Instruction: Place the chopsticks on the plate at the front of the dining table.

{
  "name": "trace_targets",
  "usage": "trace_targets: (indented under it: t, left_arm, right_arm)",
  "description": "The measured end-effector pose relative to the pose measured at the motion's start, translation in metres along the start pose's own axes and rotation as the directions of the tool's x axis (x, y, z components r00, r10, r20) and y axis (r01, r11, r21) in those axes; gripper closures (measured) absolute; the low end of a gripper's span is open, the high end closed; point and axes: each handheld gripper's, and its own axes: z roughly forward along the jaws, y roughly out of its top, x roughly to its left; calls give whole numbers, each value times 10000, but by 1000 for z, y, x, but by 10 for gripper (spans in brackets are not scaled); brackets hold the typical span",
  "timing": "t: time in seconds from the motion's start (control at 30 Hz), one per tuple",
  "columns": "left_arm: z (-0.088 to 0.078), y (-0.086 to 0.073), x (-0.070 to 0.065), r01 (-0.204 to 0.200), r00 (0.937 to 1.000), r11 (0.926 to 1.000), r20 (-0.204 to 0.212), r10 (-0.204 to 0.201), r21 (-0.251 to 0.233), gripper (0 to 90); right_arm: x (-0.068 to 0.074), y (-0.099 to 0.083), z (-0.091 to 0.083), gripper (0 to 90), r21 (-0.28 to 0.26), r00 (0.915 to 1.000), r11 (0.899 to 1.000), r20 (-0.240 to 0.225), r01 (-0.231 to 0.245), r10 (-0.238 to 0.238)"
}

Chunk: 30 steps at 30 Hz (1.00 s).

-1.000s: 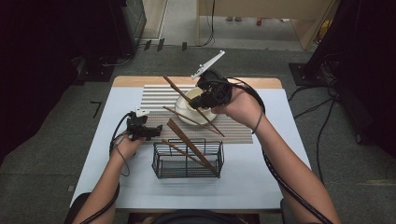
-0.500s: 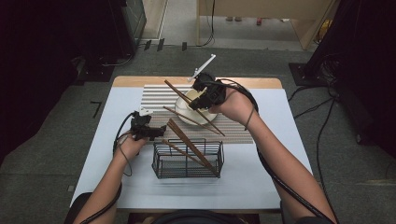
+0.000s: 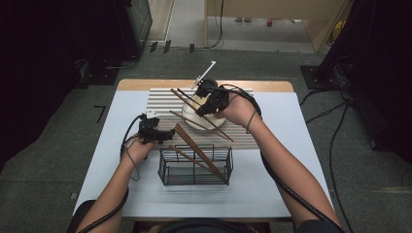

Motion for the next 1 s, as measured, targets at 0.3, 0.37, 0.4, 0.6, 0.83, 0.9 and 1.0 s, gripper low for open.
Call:
trace_targets:
  t: [0.3,0.37,0.4,0.6,0.83,0.9,1.0]
  left_arm:
    - [1,3,1,230,9996,9996,144,-228,-182,97]
    - [2,3,1,202,9997,9997,163,-200,-152,97]
    - [2,3,1,159,9997,9998,168,-157,-136,97]
    - [5,3,-2,110,9997,9999,224,-108,-82,98]
    - [7,4,-5,32,9996,9999,269,-29,-124,98]
    - [7,5,-5,47,9996,9999,290,-44,-120,99]
    - [8,5,-5,68,9994,9999,326,-64,-133,99]
  right_arm:
    - [-6,4,20,852,541,10000,9985,5,34,-35]
    - [-7,5,23,852,627,10000,9980,1,69,-69]
    - [-8,5,25,852,679,10000,9977,-27,8,-7]
    - [-11,8,35,852,917,10000,9958,-78,9,-2]
    - [-13,8,44,853,1060,9999,9944,-150,-34,50]
    - [-15,8,46,853,1141,9999,9934,-117,-77,91]
    - [-17,8,50,853,1267,9999,9919,-107,-113,127]
